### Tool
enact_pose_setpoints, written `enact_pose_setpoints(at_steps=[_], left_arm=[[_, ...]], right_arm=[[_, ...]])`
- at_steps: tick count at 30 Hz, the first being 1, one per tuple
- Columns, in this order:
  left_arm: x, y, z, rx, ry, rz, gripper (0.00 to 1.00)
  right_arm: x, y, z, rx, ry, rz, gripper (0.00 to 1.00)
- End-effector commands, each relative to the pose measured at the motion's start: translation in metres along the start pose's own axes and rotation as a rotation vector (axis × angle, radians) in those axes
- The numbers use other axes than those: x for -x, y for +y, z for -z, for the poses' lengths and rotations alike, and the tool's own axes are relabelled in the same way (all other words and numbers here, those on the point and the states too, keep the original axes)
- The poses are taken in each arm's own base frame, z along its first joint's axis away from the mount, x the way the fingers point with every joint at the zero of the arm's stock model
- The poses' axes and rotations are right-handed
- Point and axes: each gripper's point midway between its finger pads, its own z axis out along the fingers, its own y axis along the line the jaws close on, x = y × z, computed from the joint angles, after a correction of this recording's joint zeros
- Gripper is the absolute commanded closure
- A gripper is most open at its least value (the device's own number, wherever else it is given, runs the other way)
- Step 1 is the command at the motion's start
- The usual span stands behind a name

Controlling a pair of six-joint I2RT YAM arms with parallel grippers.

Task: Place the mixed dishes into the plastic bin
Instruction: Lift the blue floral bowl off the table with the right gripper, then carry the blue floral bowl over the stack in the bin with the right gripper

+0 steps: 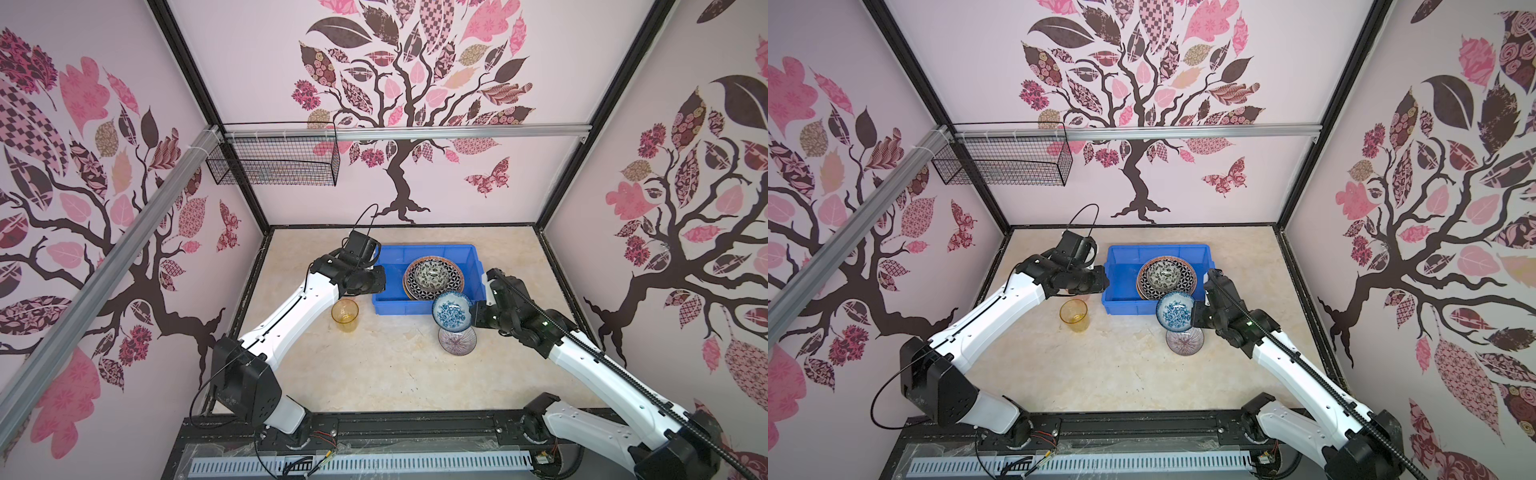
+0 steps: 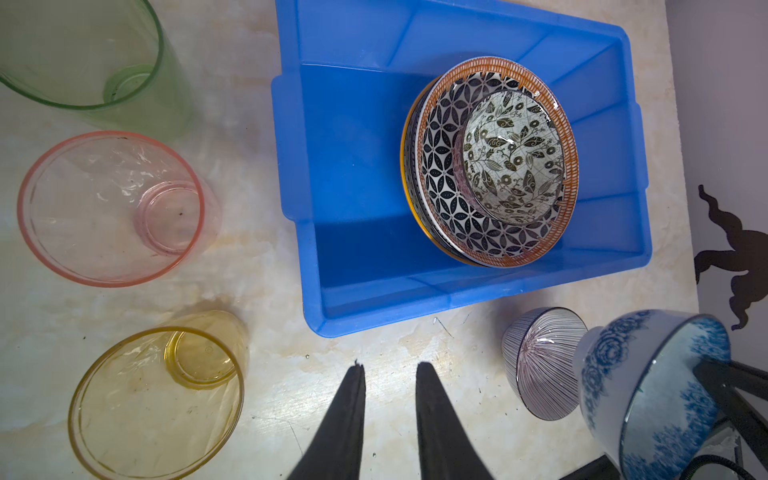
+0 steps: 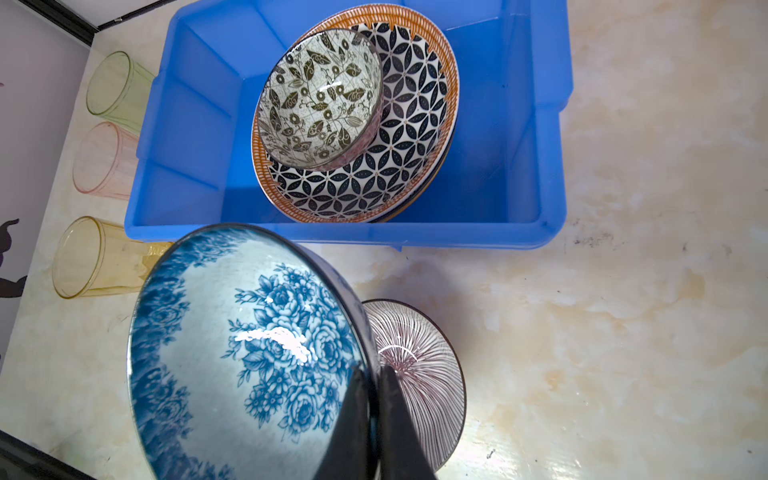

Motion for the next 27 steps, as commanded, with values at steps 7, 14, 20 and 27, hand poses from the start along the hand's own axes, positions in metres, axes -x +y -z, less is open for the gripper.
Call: enact_pose_setpoints(at_steps=[7, 14, 20, 27], left_arm=[[-0.013, 0.01, 0.0, 0.006, 0.012, -0.006, 0.75], [-0.022, 0.01, -0.003, -0.015, 0.031, 0.004, 0.75], [-0.025, 0.011, -0.002, -0.016, 0.036, 0.002, 0.75], [-0.028, 0.012, -0.006, -0.019, 0.048, 0.0, 0.75]], right_arm=[[0.052, 0.029, -0.001, 0.056, -0.129, 0.02, 1.0], [0.079, 0.042, -0.013, 0.067, -0.168, 0.032, 1.0], [0.098, 0.042, -0.028, 0.104, -0.178, -0.008, 1.0], [0.117, 0.038, -0.051, 0.108, -0.176, -0.04, 1.0]])
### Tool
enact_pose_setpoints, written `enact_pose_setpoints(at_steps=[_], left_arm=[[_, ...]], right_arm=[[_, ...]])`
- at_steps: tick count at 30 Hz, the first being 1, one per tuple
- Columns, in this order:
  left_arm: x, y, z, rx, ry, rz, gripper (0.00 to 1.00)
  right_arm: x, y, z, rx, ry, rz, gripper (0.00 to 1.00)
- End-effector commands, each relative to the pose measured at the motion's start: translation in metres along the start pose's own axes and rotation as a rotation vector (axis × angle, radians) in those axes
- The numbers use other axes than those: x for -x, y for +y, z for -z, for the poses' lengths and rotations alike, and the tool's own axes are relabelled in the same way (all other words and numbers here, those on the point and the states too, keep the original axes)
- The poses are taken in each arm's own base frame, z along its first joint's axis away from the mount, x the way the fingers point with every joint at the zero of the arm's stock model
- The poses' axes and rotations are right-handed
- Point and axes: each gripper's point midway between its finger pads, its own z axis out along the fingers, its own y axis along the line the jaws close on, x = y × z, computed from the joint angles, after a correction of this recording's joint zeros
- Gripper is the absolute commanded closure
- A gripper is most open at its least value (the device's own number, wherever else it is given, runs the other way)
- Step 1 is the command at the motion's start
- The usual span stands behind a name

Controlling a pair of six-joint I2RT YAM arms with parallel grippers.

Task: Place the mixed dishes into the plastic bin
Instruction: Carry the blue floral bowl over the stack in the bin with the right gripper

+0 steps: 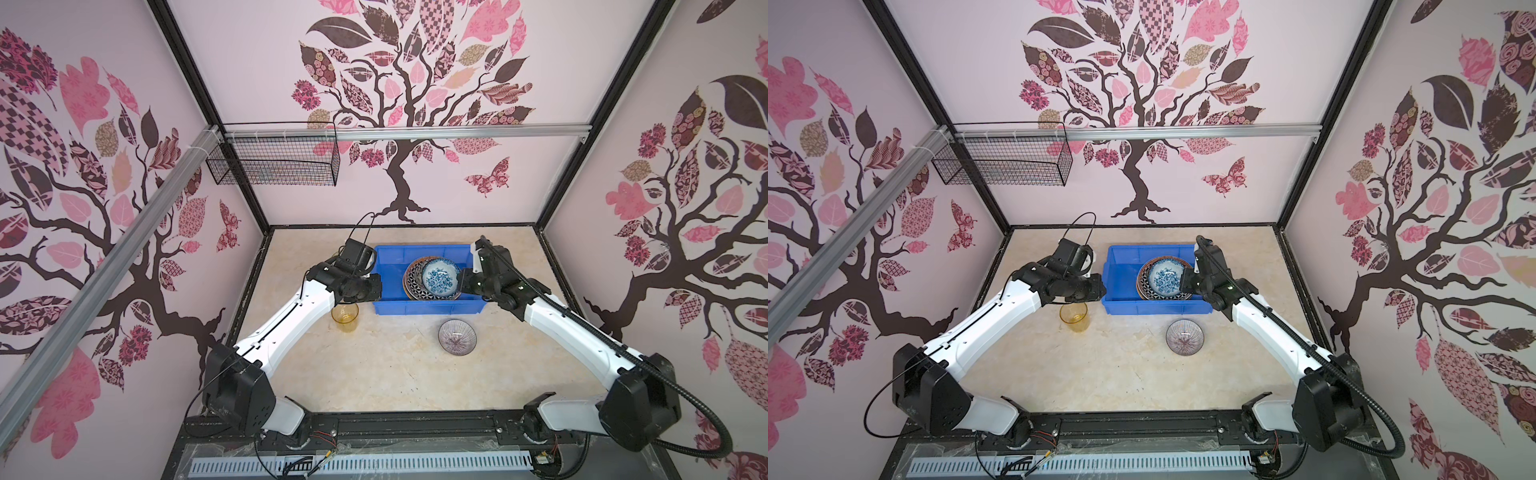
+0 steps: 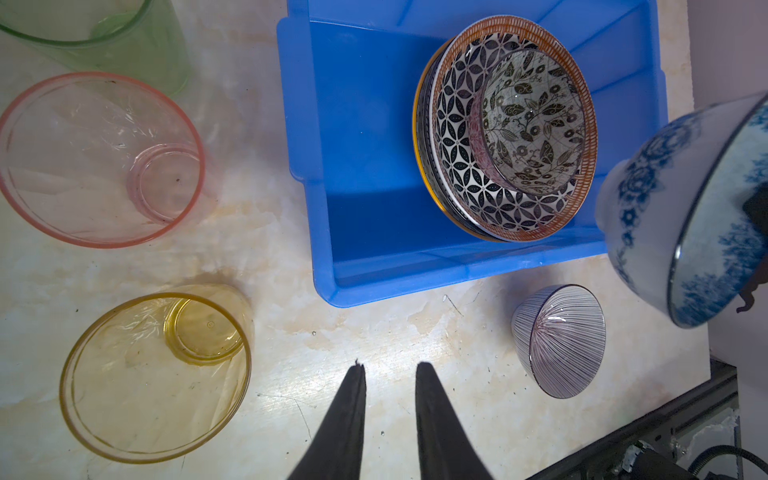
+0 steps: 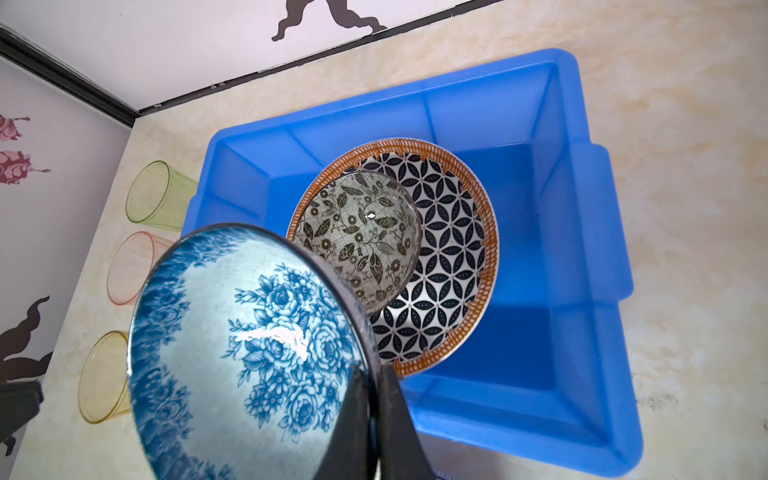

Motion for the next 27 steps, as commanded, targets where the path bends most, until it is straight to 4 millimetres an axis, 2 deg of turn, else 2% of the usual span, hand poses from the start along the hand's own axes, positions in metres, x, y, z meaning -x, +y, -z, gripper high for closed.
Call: enact_pose_setpoints(at_steps=[1, 15, 27], left_arm=[[-0.005, 0.002, -0.004, -0.012, 0.007, -0.008, 0.75], [-0.005, 0.008, -0.014, -0.013, 0.033, 0.003, 0.75], [-0.009, 0.008, -0.023, -0.034, 0.062, 0.017, 0.75]], right_arm=[[0.035, 0.017, -0.005, 0.072, -0.073, -0.027, 1.0], [0.043, 0.013, -0.056, 0.045, -0.027, -0.03, 1.0], [0.038, 0.004, -0.082, 0.001, 0.02, -0.025, 1.0]])
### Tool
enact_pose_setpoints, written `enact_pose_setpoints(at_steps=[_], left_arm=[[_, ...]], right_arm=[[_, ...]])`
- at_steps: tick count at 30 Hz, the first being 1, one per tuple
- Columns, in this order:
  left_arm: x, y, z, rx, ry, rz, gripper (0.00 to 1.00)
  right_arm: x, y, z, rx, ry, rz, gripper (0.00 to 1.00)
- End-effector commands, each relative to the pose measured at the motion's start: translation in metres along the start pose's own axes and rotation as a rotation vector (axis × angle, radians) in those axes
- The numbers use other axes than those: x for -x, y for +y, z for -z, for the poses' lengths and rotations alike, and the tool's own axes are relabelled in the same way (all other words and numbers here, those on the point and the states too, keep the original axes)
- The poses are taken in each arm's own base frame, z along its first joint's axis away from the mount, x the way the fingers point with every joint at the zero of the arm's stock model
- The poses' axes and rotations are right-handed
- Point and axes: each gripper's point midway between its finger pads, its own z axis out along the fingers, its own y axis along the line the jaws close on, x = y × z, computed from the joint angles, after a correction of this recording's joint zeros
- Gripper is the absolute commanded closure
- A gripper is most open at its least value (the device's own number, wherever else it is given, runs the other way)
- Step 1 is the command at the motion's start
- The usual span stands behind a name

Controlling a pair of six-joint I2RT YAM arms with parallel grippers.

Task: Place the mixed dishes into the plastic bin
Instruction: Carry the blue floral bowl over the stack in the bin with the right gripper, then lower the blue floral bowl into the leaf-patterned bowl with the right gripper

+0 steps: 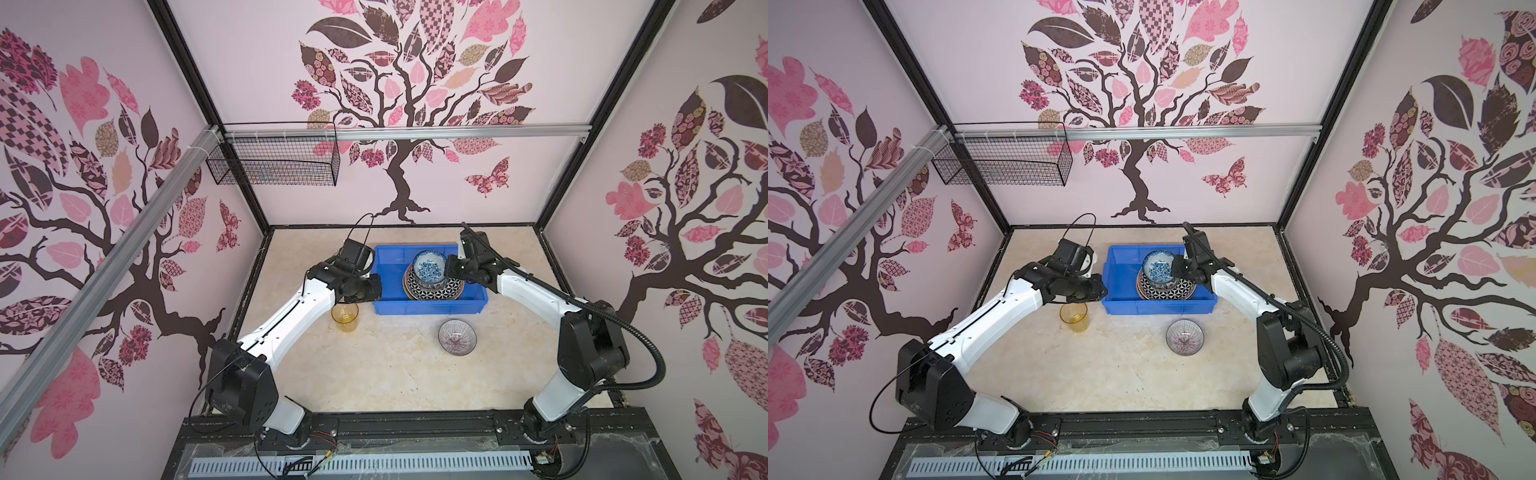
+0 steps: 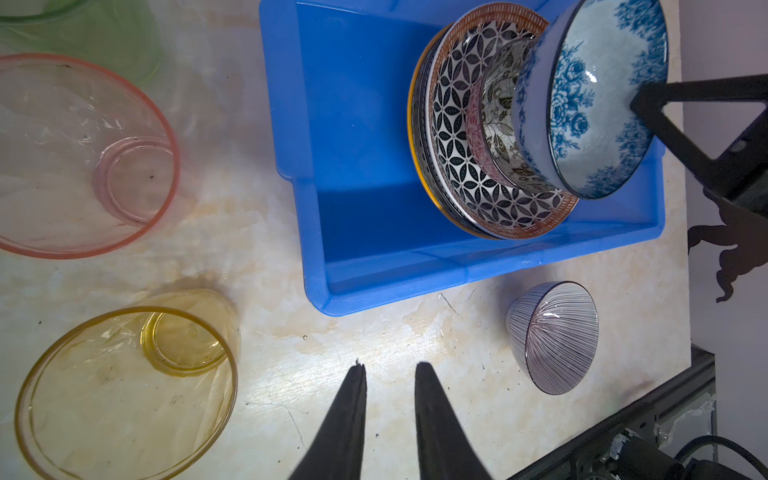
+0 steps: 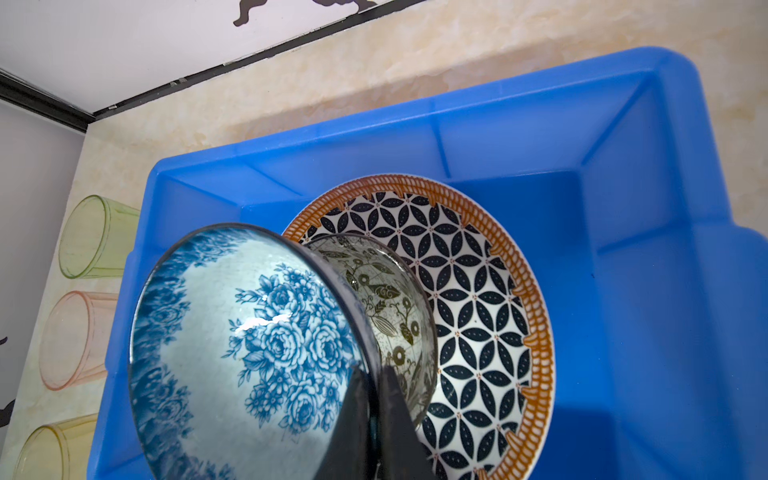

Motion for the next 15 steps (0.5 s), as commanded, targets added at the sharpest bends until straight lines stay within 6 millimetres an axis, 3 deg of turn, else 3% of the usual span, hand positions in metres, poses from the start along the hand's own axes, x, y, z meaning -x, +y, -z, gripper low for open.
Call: enact_pose_setpoints(at_steps=[1, 15], left_arm=[[-0.006, 0.006, -0.011, 0.002, 0.03, 0.006, 0.75], [-0.006, 0.006, -0.013, -0.006, 0.036, 0.012, 0.75]], right_arm=[[0.021, 0.008, 0.002, 0.018, -0.047, 0.003, 1.0], [0.013, -0.009, -0.011, -0.038, -0.01, 0.017, 1.0]])
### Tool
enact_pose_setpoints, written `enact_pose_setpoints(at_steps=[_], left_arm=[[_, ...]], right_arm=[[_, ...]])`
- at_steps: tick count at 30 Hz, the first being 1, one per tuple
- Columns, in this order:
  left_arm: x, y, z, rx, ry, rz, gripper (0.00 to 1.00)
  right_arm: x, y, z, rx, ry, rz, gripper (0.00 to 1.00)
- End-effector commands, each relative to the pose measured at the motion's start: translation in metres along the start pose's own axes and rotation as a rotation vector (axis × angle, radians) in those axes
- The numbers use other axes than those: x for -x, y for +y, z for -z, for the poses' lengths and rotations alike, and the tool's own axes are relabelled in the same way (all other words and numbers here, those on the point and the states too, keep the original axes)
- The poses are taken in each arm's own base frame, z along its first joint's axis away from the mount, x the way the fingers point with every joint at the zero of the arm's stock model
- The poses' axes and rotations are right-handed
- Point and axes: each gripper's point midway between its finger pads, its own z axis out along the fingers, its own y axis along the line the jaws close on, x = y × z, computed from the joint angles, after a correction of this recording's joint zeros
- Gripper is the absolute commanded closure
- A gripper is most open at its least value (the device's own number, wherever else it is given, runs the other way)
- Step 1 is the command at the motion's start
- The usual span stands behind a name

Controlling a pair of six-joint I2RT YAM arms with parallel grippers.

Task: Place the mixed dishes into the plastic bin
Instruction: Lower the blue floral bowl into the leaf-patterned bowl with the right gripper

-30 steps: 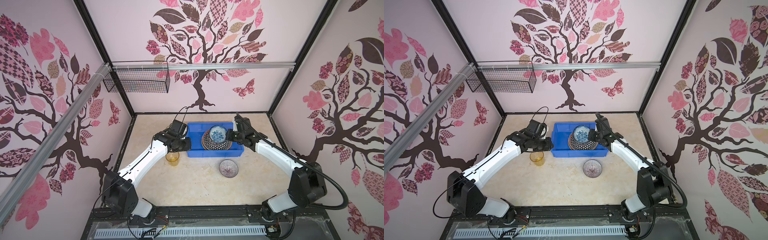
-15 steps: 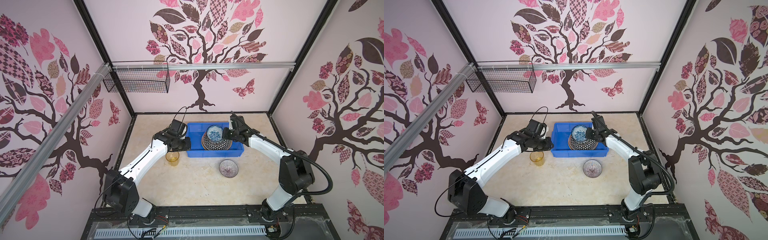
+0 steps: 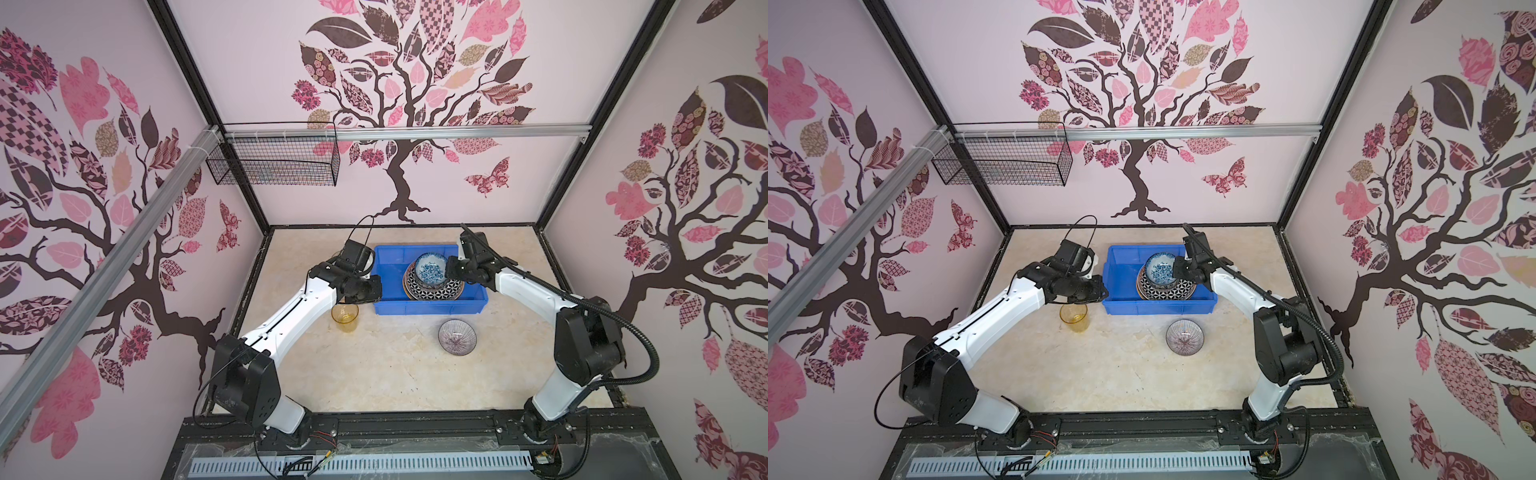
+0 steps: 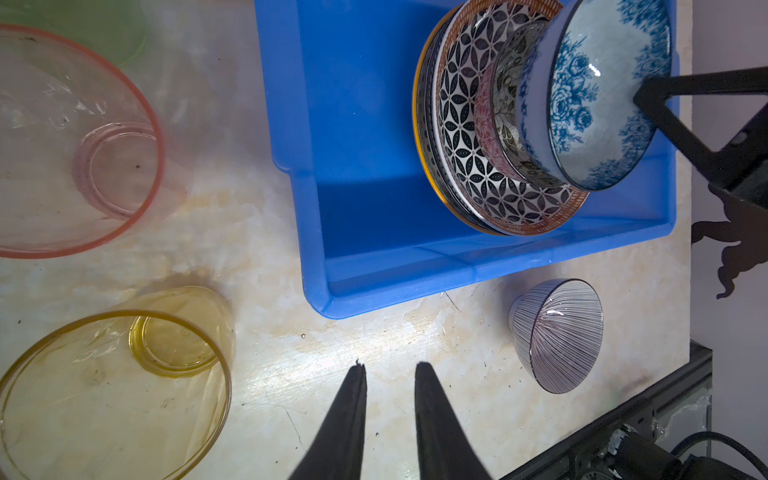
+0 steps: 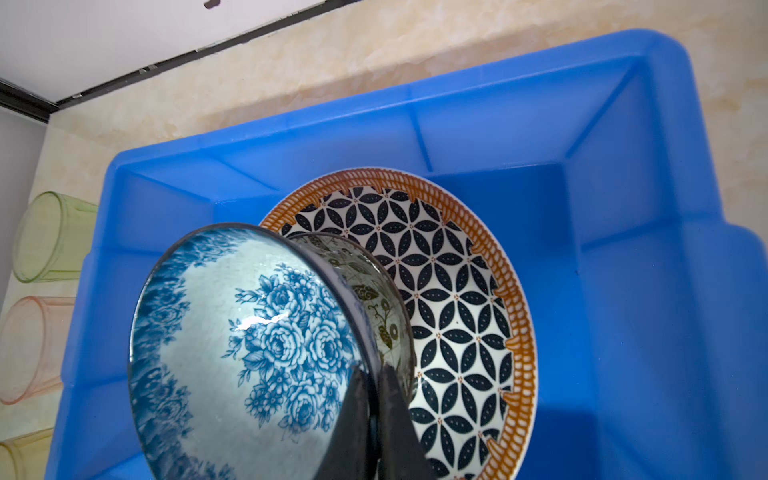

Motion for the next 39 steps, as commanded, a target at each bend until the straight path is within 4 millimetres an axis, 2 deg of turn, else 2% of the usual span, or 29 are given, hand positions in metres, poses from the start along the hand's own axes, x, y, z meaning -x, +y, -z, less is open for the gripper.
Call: enact_pose_setpoints(at_steps=[1, 24, 39], left_arm=[[-0.003, 0.003, -0.005, -0.002, 0.011, 0.002, 0.75], [-0.007, 0.001, -0.006, -0.021, 0.026, -0.002, 0.76], [-0.007, -0.004, -0.005, -0.042, 0.039, -0.005, 0.75]], right_arm=[[0.021, 0.005, 0.0, 0.007, -0.039, 0.004, 1.0], [0.006, -0.002, -0.021, -0.009, 0.026, -0.009, 0.99], [0.001, -0.004, -0.023, -0.022, 0.056, -0.012, 0.85]])
